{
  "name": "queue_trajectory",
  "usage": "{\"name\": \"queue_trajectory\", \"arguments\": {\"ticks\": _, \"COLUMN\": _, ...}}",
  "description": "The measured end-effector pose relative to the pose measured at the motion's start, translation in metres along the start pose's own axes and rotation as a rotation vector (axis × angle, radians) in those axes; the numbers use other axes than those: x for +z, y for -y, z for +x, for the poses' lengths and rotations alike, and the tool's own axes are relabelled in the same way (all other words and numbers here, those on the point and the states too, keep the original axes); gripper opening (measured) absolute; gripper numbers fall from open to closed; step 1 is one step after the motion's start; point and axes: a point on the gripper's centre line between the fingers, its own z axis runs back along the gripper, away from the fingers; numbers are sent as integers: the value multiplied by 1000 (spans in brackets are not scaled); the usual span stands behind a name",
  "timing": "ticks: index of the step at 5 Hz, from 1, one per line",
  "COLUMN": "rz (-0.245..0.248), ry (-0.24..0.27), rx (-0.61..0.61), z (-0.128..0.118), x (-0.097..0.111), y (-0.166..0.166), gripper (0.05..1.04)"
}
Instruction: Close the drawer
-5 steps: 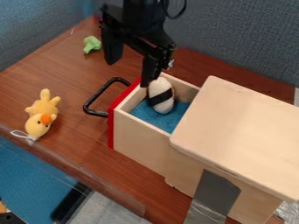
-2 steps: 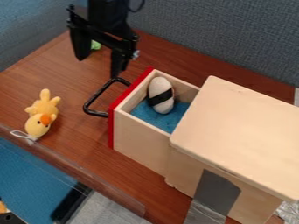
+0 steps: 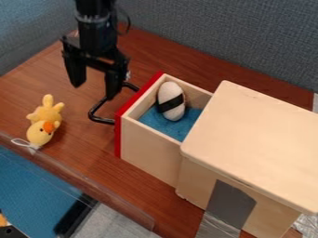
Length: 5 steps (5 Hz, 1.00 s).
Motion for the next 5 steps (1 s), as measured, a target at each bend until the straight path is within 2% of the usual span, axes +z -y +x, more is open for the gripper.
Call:
{"name": "queue_trajectory", "arguments": {"ticks": 2, "rz": -41, "ry": -19, "rx": 18, "z": 8, "x": -27, "y": 1, "gripper": 1000}}
{"name": "queue_trajectory", "arguments": {"ticks": 3, "rz": -30, "ry": -39, "rx": 34, "z": 8, "x": -39, "y": -5, "gripper": 995}}
{"name": "queue_trajectory", "arguments": {"ticks": 4, "rz": -33, "ry": -40, "rx": 29, "z": 11, "x": -43, "y": -6, "gripper": 933}}
{"name": "queue_trajectory", "arguments": {"ticks": 5, "rz": -60, "ry": -21, "rx": 31, "z": 15, "x": -44, "y": -1, "gripper": 641}}
